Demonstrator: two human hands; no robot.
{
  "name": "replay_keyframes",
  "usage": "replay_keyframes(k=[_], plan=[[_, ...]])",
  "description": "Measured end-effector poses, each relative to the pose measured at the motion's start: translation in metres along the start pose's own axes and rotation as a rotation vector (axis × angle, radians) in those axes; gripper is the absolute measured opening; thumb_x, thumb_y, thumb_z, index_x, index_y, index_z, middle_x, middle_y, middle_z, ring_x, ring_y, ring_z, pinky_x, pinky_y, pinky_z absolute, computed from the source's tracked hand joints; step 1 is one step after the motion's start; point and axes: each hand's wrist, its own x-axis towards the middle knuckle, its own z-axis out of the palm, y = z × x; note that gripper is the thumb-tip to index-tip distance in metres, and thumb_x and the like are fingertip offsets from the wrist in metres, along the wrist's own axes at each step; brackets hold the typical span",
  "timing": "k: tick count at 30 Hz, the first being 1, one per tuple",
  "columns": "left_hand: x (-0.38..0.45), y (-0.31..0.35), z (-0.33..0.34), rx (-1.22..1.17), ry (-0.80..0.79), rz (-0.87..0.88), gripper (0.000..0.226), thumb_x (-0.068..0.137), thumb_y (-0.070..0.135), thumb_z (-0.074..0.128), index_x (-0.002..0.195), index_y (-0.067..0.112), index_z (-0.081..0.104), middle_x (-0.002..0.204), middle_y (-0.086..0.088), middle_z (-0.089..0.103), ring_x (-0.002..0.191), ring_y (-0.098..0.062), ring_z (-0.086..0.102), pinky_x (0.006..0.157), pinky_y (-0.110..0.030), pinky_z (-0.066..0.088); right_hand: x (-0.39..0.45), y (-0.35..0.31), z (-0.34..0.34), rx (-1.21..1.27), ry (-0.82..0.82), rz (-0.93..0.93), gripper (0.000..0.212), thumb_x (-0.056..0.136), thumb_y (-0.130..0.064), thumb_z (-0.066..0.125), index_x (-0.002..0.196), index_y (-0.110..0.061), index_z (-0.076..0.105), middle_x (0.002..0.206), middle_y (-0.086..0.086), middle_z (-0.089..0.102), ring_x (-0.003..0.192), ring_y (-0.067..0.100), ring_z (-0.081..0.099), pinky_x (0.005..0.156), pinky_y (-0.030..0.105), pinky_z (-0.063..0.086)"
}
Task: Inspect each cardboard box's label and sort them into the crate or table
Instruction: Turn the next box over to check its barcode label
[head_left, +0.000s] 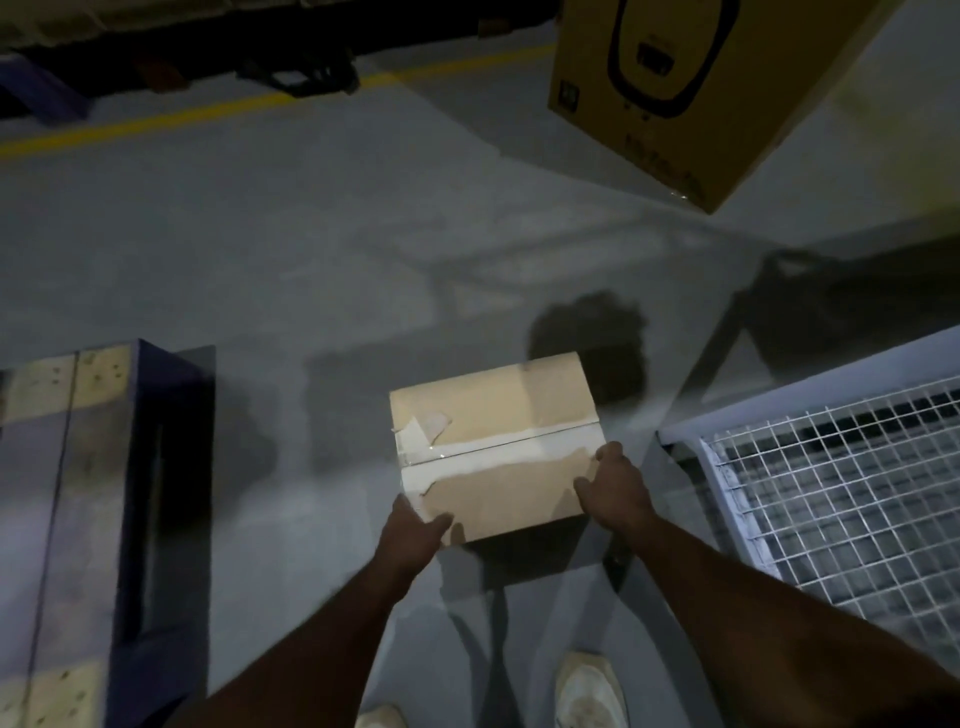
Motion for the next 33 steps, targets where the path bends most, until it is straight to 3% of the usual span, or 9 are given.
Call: replay_keyframes(k=[4, 8, 12, 18, 22, 27, 33], plan=[[-0.038, 0.034, -0.015, -0.077, 0.047, 0.056, 0.078, 0.065, 0.045, 0.075, 0.135, 0.021, 0.052, 0.123, -0.002, 0.065, 0.109, -0.024, 0.065, 0.088, -0.048, 0.059, -0.022, -0.011, -0.013, 0.012, 0.061, -0.045, 0.050, 0.083, -0.022, 0.068, 0.123, -0.011, 0.042, 0.123, 0.012, 0.053, 0.115, 0.031, 0.051, 0.095, 0.045, 0.048], [-0.105, 0.097, -0.050, -0.135, 0.106, 0.067, 0.058, 0.089, 0.034, 0.073, 0.137, 0.016, 0.047, 0.126, -0.003, 0.057, 0.113, -0.025, 0.056, 0.097, -0.048, 0.053, -0.058, -0.042, -0.055, 0.086, 0.116, -0.091, 0.056, 0.085, -0.026, 0.069, 0.131, -0.013, 0.040, 0.130, 0.012, 0.048, 0.122, 0.030, 0.046, 0.097, 0.046, 0.047], [-0.173, 0.152, -0.085, -0.222, 0.219, 0.082, 0.041, 0.094, 0.031, 0.068, 0.130, 0.015, 0.054, 0.118, -0.004, 0.061, 0.103, -0.024, 0.060, 0.084, -0.036, 0.051, -0.111, -0.082, -0.116, 0.177, 0.188, -0.129, 0.060, 0.085, -0.030, 0.069, 0.135, -0.012, 0.041, 0.132, 0.013, 0.050, 0.121, 0.031, 0.046, 0.094, 0.039, 0.043], [-0.300, 0.226, -0.137, -0.337, 0.291, 0.143, 0.035, 0.089, 0.035, 0.067, 0.121, 0.029, 0.055, 0.116, -0.001, 0.064, 0.100, -0.021, 0.063, 0.090, -0.047, 0.055, -0.226, -0.142, -0.225, 0.264, 0.294, -0.184, 0.061, 0.083, -0.028, 0.071, 0.135, -0.014, 0.042, 0.136, 0.012, 0.048, 0.123, 0.030, 0.045, 0.096, 0.039, 0.041], [-0.399, 0.276, -0.175, -0.450, 0.357, 0.194, 0.041, 0.088, 0.023, 0.067, 0.126, 0.025, 0.051, 0.118, -0.003, 0.061, 0.102, -0.022, 0.059, 0.081, -0.040, 0.052, -0.320, -0.173, -0.297, 0.346, 0.389, -0.252, 0.058, 0.085, -0.029, 0.070, 0.134, -0.013, 0.042, 0.135, 0.011, 0.048, 0.122, 0.028, 0.044, 0.093, 0.039, 0.042], [-0.509, 0.324, -0.222, -0.473, 0.418, 0.363, 0.035, 0.091, 0.016, 0.065, 0.123, 0.020, 0.050, 0.119, -0.005, 0.058, 0.102, -0.021, 0.056, 0.069, -0.032, 0.045, -0.446, -0.191, -0.363, 0.421, 0.501, -0.330, 0.061, 0.087, -0.033, 0.071, 0.137, -0.017, 0.040, 0.139, 0.006, 0.045, 0.127, 0.025, 0.043, 0.097, 0.043, 0.045], [-0.607, 0.349, -0.267, -0.420, 0.321, 0.632, 0.042, 0.093, 0.013, 0.064, 0.132, 0.015, 0.050, 0.124, -0.003, 0.055, 0.107, -0.020, 0.055, 0.066, -0.027, 0.044, -0.565, -0.176, -0.389, 0.543, 0.620, -0.396, 0.068, 0.079, -0.045, 0.075, 0.134, -0.035, 0.036, 0.137, -0.007, 0.038, 0.127, 0.014, 0.038, 0.094, 0.043, 0.051]])
